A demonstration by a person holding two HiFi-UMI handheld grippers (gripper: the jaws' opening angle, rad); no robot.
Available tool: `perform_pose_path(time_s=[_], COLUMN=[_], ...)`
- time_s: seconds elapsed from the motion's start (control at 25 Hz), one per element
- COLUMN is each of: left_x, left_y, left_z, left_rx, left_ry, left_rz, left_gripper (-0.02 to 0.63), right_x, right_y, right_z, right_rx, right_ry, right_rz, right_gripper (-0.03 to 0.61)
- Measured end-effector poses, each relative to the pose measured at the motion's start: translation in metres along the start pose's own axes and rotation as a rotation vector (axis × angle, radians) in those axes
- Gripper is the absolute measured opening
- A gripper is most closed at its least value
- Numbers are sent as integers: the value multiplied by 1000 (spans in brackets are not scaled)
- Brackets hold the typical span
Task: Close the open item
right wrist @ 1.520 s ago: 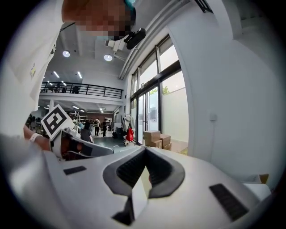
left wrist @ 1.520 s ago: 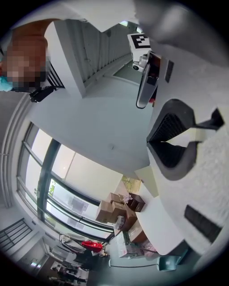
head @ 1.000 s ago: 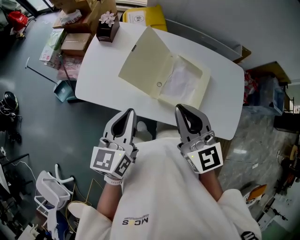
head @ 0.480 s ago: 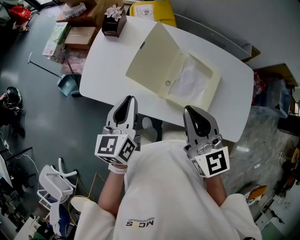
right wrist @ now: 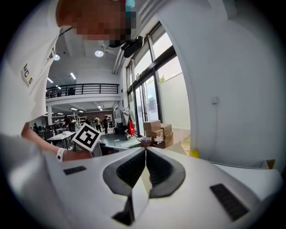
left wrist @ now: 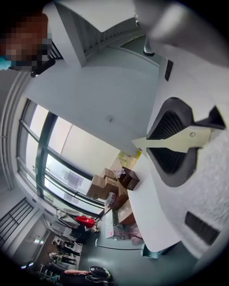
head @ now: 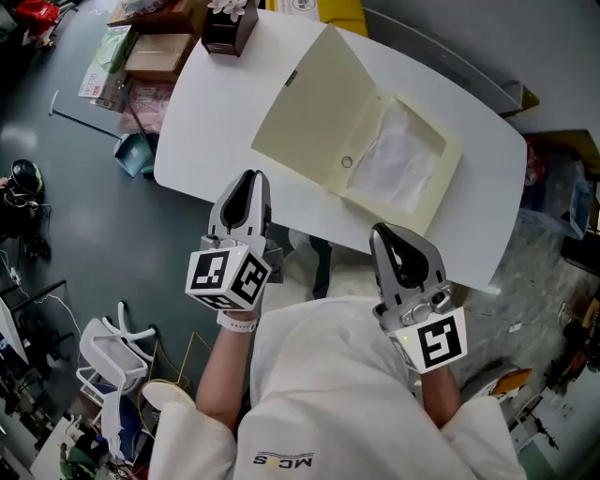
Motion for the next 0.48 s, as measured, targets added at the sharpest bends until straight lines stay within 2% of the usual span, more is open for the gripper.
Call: perform_pose_path(time_s=[0.12, 0.48], left_x=[-11, -46], left_y=[8, 38], left_z=[7, 32], left_rx=[2, 48], left_ry=[11, 39], left_rz=[-24, -86], left_gripper=[91, 130], right_x=[-5, -23], right_y=[-5, -17], right_z=[8, 27], right_rx=[-23, -46], right_ry=[5, 40], right_rz=[-15, -75], right_gripper=[15, 15])
Point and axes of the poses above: the fingertips, and each gripper's own axes: x backward along the fingers, y to its left, z out of its underside, the point moved 10 cm from there along x, backward along the fingers, and after that the axes turned 3 degrees about -z, right-handed, at the moved point
